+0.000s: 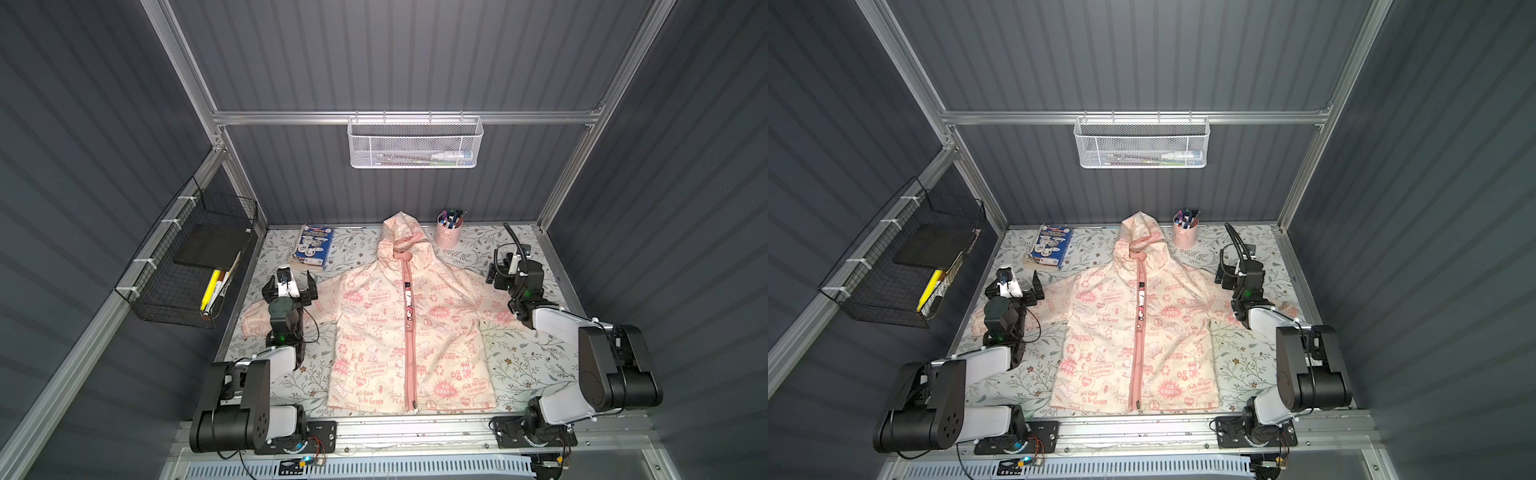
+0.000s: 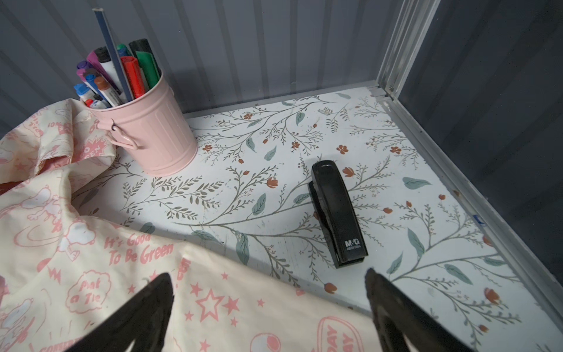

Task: Unzip the jacket
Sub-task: Reset both arms

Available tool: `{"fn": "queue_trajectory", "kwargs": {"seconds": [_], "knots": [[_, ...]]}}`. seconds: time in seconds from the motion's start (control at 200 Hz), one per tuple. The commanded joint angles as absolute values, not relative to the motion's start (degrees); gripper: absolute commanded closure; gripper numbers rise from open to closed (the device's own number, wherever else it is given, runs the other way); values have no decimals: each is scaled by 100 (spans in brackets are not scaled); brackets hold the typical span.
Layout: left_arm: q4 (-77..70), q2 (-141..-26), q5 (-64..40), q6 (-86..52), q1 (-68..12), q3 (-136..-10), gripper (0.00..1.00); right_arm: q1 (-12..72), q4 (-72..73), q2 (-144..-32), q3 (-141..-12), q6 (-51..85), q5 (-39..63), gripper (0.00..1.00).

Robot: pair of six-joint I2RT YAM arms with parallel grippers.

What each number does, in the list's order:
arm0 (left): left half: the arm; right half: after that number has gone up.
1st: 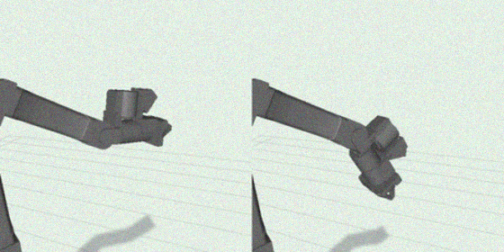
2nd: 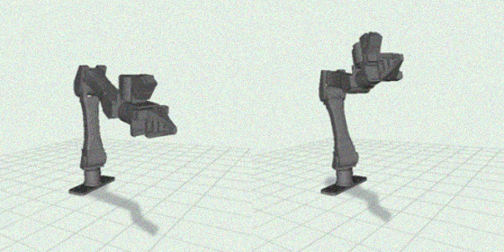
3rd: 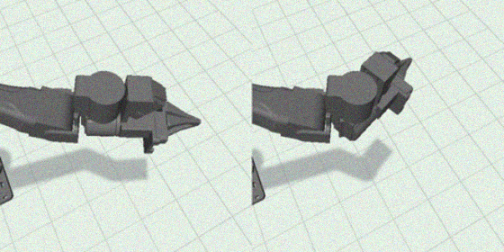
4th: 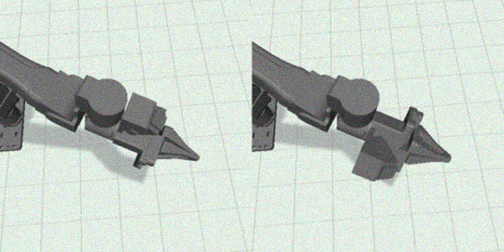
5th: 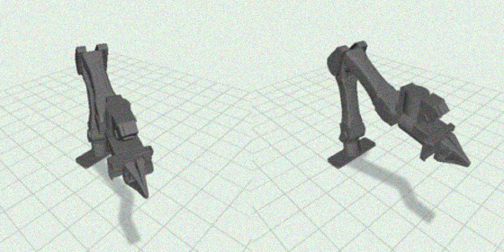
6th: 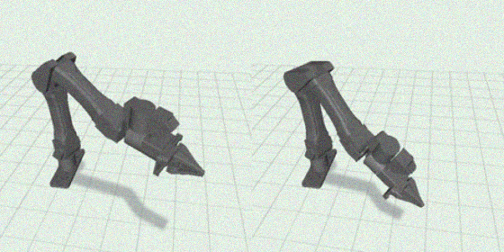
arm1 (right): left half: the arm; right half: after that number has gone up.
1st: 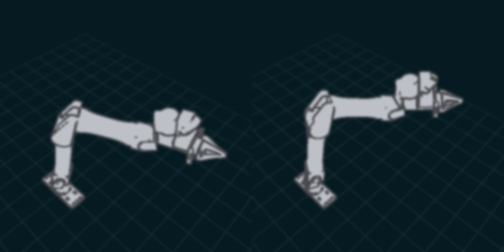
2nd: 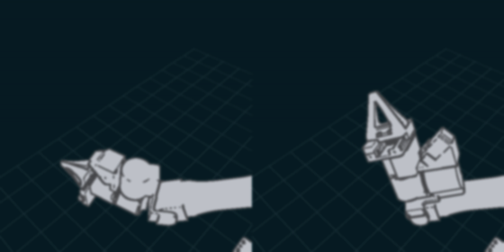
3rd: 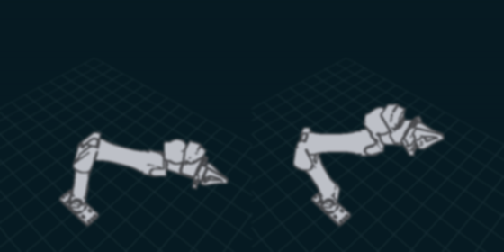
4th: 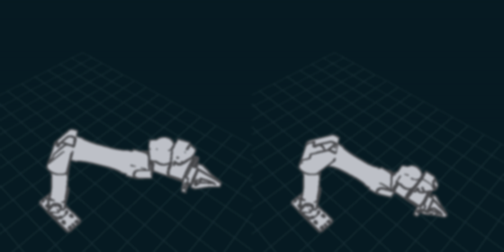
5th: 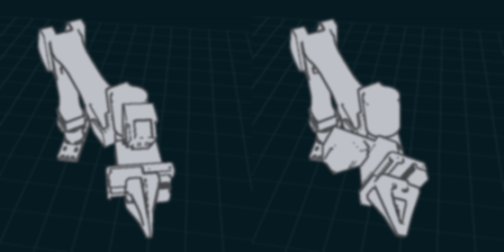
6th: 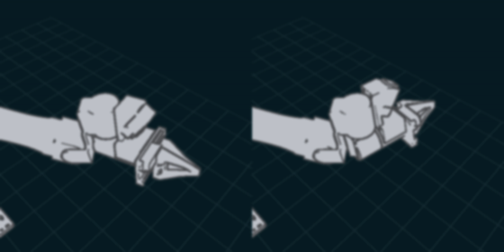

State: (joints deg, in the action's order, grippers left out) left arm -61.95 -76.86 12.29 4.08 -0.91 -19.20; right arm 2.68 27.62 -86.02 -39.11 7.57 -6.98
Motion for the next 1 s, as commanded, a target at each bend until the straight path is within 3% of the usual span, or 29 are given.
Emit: {"fn": "queue_trajectory", "kwargs": {"seconds": [0.0,0.46,0.585,0.996], "knots": [[-6727,-7770,833,66,-44,-1775,1,262,2481,-8293,-3863,642,-614,1],[-9233,-9729,474,-89,0,-1614,1,114,2957,-7996,-3067,485,-532,1],[-7893,-9767,715,-172,0,-2274,1,28,3650,-8241,-2828,456,-471,1],[-7734,-9712,776,-149,-9,-2320,1,-79,5559,-9037,-2185,425,-244,1]]}}
